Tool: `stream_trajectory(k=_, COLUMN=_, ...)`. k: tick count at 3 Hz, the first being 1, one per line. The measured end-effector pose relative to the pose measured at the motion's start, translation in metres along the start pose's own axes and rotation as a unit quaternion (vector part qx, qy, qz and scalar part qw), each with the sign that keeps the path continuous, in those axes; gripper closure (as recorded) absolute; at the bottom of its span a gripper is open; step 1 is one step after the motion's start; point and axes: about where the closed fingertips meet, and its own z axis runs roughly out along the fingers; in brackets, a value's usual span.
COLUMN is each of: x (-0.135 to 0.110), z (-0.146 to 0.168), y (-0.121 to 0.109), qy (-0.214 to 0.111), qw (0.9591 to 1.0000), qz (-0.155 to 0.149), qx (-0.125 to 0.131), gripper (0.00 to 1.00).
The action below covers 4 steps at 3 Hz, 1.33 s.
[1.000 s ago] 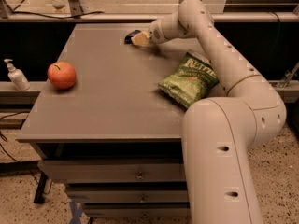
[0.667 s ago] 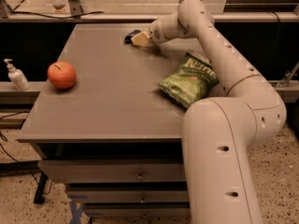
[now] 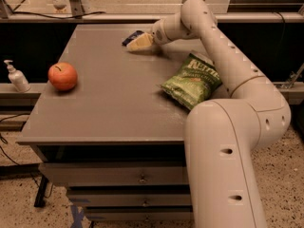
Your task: Pick rxbar blueberry
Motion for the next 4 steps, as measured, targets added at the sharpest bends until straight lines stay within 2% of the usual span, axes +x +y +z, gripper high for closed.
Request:
stream_trajectory(k=1, x=-0.013, z=0.008, y=0.009, qy=0.016, qw=0.9996, qz=-0.021, qx=0.013, gripper=0.00)
stream_trajectory(k=2, x=-0.027, z=0.015, y=0.018, qy=0.036, qw=0.9975, qz=-0.057, qx=0.022, gripper=0.00)
stream_trajectory(k=3, x=-0.032, z=0.019, y=0.023, qy=0.043, qw=0.9966, qz=-0.068, qx=0.019, gripper=0.00)
stream_trajectory(k=4, x=-0.027, z=0.019, y=0.024, qy=0.039, qw=0.9974, qz=-0.060, qx=0.005, gripper=0.00)
